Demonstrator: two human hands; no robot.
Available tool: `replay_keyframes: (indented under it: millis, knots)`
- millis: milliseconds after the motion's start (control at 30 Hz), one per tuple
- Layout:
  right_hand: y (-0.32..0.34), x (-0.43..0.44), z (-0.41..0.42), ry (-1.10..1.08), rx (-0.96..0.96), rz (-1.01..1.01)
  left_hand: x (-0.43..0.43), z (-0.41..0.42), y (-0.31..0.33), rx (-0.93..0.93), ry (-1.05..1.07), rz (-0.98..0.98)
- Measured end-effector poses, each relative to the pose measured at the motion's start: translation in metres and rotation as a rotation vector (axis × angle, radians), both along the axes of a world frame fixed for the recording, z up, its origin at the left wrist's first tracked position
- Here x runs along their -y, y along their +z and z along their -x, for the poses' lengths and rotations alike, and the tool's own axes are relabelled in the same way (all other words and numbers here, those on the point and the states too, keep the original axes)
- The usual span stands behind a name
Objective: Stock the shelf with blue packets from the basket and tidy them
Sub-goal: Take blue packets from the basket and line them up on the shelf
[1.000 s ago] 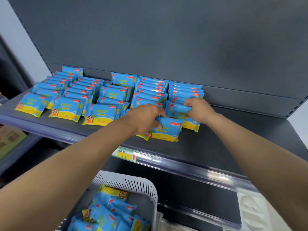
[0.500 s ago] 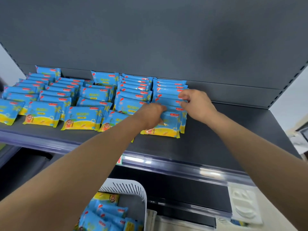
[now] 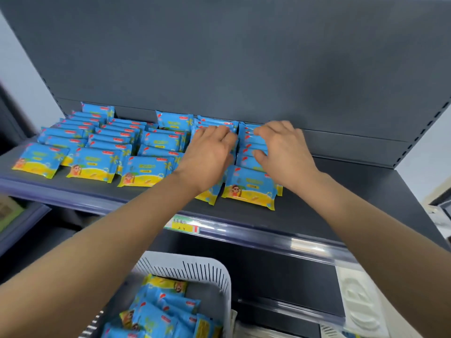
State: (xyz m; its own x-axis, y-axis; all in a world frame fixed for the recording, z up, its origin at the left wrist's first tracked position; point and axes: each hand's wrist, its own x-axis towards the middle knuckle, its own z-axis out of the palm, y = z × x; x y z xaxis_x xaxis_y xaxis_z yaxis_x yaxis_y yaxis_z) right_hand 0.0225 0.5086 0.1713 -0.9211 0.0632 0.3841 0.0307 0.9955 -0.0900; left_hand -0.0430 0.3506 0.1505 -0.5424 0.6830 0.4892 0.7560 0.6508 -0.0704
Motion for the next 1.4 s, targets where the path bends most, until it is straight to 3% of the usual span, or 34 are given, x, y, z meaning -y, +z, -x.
replay_keyframes:
  millis: [433, 733, 867, 1100, 1400]
  knots:
    - [0.078, 0.147, -0.054, 0.207, -0.248, -0.024, 0.157, -0.092, 0.081, -0.289, 0.053, -0.263]
    - [0.059, 0.202, -0.082, 0.207, -0.316, -0.035, 0.217, -0.119, 0.067, -0.289, 0.036, -0.281]
    - [0.007, 0.223, -0.076, 0.224, -0.062, 0.039, 0.234, -0.114, 0.022, -0.141, -0.007, -0.237]
    - [-0.138, 0.233, -0.067, 0.142, 0.583, 0.107, 0.253, -0.096, -0.108, 0.413, 0.042, -0.006]
    - [-0.272, 0.229, -0.071, 0.189, 0.996, 0.18, 0.262, -0.083, -0.245, 0.706, 0.067, 0.279]
